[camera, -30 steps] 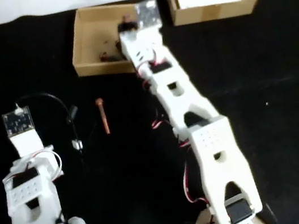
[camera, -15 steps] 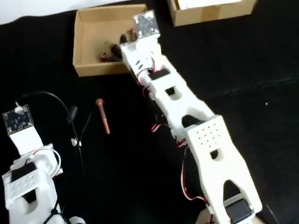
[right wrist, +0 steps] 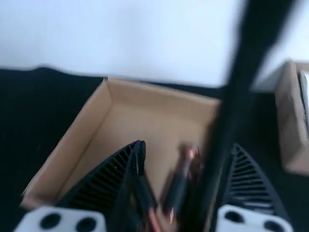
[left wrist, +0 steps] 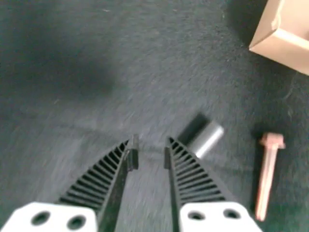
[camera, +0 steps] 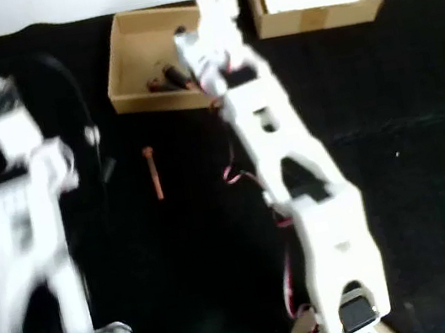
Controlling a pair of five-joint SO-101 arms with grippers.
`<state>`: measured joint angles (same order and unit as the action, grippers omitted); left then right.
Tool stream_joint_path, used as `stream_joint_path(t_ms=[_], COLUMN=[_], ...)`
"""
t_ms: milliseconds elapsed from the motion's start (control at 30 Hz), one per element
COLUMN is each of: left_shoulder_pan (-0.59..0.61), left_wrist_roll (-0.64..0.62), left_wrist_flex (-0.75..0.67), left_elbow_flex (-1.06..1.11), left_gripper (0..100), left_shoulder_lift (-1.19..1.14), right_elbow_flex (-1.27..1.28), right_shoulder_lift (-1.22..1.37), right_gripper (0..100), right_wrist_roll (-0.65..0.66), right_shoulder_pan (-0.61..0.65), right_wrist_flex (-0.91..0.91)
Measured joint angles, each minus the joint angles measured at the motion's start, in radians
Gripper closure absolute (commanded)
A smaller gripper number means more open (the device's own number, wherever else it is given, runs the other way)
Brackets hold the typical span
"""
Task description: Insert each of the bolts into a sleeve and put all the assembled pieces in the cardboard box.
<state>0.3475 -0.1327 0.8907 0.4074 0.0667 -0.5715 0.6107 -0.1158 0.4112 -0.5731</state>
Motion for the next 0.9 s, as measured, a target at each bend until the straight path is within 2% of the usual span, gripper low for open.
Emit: stream_joint_path(t_ms=[67,267,367,467,500,700,900], left_shoulder_pan=[-0.02,-0.084,-0.097,-0.115,-0.124,-0.25,-0.434], left_wrist_roll=[0.0,0.068,0.084,0.092,0.092,0.091,0.091], left_wrist_flex=[0.032,0.262,0.44,0.583,0.62,0.729,0.741], left_elbow_flex=[-0.124,-0.557,-0.806,-1.007,-1.056,-1.149,-1.154], left_gripper=[91,91,92,100,99,99,99], left_shoulder_lift=[-0.172,-0.655,-0.812,-0.927,-0.956,-1.016,-1.017], right_elbow_flex=[0.0,0.0,-0.002,-0.002,-0.002,-0.002,0.041], right_shoulder_lift=[-0.075,-0.278,-0.368,-0.433,-0.446,-0.463,-0.465], right_gripper=[99.5,99.2,99.2,99.2,99.2,99.2,99.2], right_wrist_roll=[0.0,0.0,0.0,0.0,0.0,0.0,0.0], right_shoulder_pan=[-0.012,-0.121,-0.189,-0.253,-0.272,-0.373,-0.422], right_wrist_flex=[-0.155,-0.522,-0.678,-0.83,-0.879,-1.085,-1.131])
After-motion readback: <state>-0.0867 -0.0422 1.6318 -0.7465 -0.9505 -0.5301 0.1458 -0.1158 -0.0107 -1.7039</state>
